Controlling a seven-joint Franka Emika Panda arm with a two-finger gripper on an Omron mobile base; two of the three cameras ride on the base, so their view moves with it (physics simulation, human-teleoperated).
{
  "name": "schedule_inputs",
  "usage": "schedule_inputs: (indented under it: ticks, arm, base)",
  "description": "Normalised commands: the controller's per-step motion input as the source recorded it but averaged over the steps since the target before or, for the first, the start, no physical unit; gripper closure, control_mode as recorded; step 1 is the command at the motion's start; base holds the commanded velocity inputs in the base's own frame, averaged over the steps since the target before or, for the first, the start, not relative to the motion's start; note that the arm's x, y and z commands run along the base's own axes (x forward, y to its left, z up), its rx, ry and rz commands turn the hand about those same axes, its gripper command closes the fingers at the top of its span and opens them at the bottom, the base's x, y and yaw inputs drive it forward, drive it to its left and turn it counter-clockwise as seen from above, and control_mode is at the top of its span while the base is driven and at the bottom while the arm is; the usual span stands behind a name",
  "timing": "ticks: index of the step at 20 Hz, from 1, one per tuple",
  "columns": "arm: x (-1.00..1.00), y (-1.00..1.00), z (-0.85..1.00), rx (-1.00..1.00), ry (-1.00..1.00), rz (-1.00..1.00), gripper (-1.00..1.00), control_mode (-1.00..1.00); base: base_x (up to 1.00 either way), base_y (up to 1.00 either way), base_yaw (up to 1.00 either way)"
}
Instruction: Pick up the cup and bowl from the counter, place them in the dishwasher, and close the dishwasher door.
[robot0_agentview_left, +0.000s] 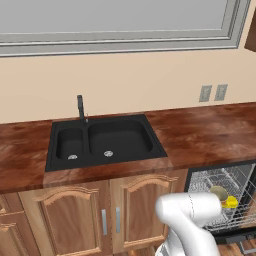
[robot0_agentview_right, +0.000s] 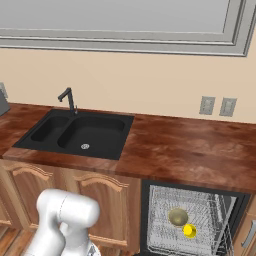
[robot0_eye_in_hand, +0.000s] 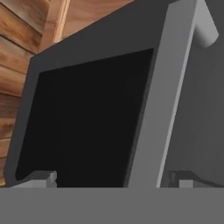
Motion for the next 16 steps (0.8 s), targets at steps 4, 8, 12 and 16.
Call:
schedule_inputs:
  ticks: [4,8,12,16]
  arm:
    - [0.23,-0.27,-0.23,-0.07,-0.04,0.00,-1.00,-1.00]
    - [0.30,-0.24,-0.26,-0.08,-0.04,0.00,-1.00,-1.00]
    - [0.53,-0.10,-0.29,-0.13,-0.09,0.00,-1.00,-1.00]
    - [0.55,-0.06,-0.29,-0.17,-0.11,0.00,-1.00,-1.00]
  base:
    - [0.00,0.00,0.00]
    - [0.00,0.00,0.00]
    - [0.00,0.00,0.00]
    - [0.00,0.00,0.00]
